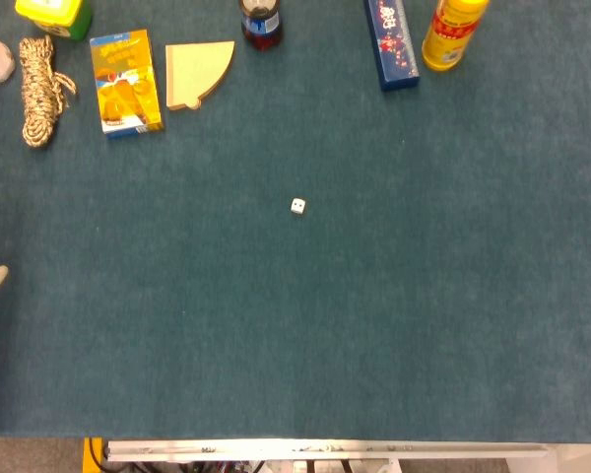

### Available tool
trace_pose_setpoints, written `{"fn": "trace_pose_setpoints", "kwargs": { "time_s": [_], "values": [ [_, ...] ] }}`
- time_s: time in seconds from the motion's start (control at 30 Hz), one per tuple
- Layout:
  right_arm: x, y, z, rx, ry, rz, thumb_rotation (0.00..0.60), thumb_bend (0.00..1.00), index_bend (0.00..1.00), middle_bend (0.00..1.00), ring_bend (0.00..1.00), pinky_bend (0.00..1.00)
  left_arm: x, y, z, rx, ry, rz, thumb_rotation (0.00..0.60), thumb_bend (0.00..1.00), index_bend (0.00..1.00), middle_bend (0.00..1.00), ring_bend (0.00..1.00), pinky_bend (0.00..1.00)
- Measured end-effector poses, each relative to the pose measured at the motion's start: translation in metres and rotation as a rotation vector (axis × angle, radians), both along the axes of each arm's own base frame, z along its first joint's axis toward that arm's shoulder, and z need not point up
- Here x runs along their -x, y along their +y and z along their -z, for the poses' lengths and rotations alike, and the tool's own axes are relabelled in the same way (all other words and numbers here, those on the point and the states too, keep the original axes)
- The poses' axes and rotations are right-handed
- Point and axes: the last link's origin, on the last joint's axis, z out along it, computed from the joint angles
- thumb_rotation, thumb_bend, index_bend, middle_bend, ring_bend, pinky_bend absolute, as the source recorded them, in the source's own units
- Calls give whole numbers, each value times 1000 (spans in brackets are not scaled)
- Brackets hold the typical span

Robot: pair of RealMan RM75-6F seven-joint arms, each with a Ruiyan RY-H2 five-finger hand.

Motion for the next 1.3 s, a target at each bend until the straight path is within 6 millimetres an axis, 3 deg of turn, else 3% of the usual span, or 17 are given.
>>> {"fn": "trace_pose_setpoints", "kwargs": {
  "time_s": [0.5,0.6,0.7,0.87,1.1,1.2,1.3],
  "values": [
    [-3,0,-3,17,-20,-35,584,0,51,183,121,66,-1,-2,0,9,1,2,600,24,62,82,45,0],
    [-6,-2,-4,22,-19,-50,585,0,50,216,162,83,-2,-1,0,10,0,6,600,24,62,84,45,0],
    [-12,-7,-5,27,-12,-79,585,43,50,284,267,191,-3,-1,0,15,4,8,600,24,62,85,45,0],
    [-26,-21,-3,-2,3,-142,586,233,50,400,482,410,-5,-1,1,22,6,17,600,24,63,87,46,0],
    [-60,-51,8,-106,29,-256,583,556,78,736,834,803,-6,-5,2,31,9,21,600,24,63,90,45,0],
    [-77,-66,16,-157,37,-314,583,663,107,849,948,934,-7,-6,1,28,4,22,600,24,63,91,45,0],
    [-93,-80,26,-211,50,-358,581,743,131,944,1000,998,-7,-7,-1,25,1,23,600,24,63,92,46,0]
  ]
}}
